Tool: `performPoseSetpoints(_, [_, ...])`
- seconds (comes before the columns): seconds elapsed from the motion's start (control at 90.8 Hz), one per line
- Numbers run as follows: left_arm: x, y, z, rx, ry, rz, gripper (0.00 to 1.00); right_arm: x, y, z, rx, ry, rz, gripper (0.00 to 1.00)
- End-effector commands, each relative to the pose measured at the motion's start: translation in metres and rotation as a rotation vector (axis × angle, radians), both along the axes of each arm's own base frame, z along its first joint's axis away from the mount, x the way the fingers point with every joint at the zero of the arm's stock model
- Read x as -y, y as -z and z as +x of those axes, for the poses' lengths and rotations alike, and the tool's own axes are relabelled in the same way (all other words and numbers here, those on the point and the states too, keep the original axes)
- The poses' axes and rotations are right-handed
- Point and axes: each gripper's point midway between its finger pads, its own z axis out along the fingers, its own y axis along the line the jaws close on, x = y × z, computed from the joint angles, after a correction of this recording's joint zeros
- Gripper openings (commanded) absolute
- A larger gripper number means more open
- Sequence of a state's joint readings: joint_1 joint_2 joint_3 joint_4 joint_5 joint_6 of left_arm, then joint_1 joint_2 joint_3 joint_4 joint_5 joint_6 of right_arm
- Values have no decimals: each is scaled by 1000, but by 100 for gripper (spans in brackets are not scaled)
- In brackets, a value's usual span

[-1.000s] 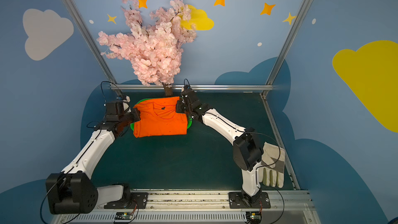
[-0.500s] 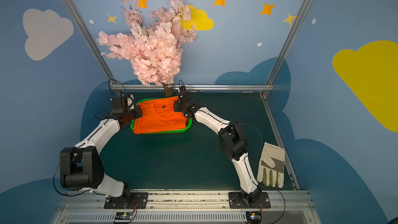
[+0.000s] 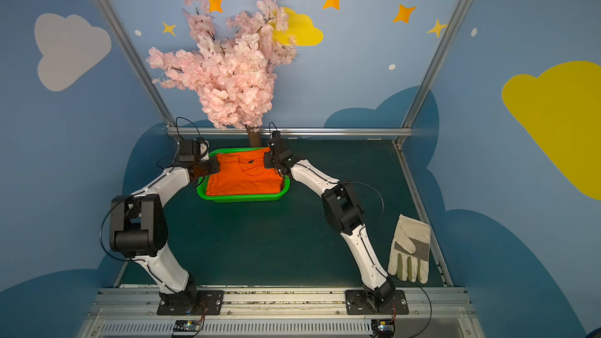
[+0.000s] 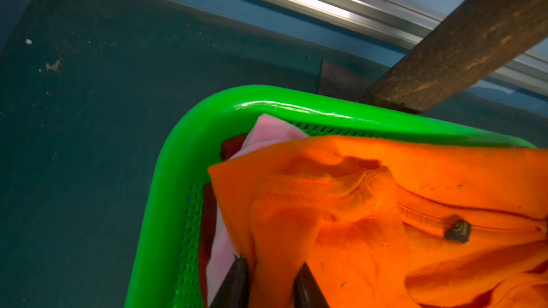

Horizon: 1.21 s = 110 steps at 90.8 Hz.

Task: Put the folded t-shirts into the basket
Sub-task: Place the T-shirt in the bin, then reset both arms

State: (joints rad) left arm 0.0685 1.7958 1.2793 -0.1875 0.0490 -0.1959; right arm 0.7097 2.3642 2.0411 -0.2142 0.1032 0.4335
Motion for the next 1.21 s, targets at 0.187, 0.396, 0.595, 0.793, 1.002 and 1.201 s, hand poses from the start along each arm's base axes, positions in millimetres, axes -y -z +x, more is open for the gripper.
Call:
performPoseSetpoints(0.187, [-12,-15,2,-5,-26,48,55,20,-19,14,11,-5,-23,32])
performPoseSetpoints(0.396, [-6,-37,-18,46,-32,9,67,26,-54,0,17,-93,-9,49])
performPoseSetpoints(0.595, [7,-77,-49,168,-12,-32,77,52,-84,-20,44,-113,-27,62])
performPoseSetpoints(0.793, [31,-109,-87,295,47,-76,86,89,-112,-45,94,-111,-72,71])
performPoseSetpoints(1.002, [56,-136,-131,422,120,-97,93,154,-128,-78,114,5,-153,75])
performPoseSetpoints(1.201, [51,-141,-167,520,93,-83,98,228,-130,-113,163,168,-309,81])
